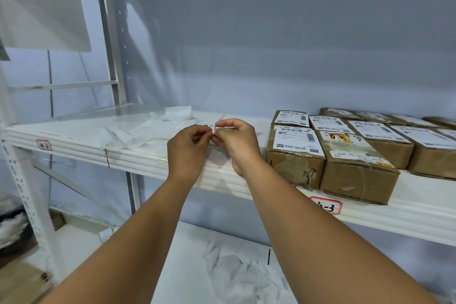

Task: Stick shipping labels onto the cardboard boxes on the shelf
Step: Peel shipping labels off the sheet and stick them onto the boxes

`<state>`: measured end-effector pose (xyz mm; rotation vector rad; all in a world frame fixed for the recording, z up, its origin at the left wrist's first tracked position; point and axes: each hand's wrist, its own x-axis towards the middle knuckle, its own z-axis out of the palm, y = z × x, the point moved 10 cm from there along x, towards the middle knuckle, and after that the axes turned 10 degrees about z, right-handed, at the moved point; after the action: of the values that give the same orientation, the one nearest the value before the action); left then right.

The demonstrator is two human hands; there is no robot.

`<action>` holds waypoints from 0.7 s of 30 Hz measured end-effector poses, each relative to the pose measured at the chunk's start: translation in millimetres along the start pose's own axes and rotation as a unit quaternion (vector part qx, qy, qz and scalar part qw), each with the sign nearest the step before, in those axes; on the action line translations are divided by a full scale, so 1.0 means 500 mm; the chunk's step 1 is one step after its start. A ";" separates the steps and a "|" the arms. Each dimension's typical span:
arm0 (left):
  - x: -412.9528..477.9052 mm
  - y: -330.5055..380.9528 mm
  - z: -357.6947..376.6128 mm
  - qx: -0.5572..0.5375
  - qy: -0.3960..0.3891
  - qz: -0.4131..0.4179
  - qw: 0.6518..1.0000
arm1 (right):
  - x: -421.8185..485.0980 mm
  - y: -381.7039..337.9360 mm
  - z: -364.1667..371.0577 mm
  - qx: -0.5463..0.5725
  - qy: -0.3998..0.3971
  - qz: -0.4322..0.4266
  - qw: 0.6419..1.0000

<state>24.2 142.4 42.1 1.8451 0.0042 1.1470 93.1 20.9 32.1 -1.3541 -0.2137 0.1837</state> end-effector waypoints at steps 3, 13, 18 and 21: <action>-0.001 0.002 0.001 0.003 -0.002 0.003 1.000 | 0.002 0.002 0.000 -0.007 0.004 -0.003 1.000; -0.004 0.015 0.000 0.001 -0.017 0.003 1.000 | 0.006 -0.001 -0.006 -0.049 0.029 -0.025 0.998; -0.005 0.017 -0.002 0.015 -0.012 0.004 1.000 | 0.006 -0.003 -0.001 -0.068 0.031 -0.041 0.996; -0.007 0.016 -0.003 0.024 -0.007 0.004 1.000 | 0.003 -0.005 0.000 -0.090 0.036 -0.053 0.994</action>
<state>17.9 137.5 45.4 1.8972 0.0167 1.1477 94.7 20.9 34.7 -1.5219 -0.2462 0.0258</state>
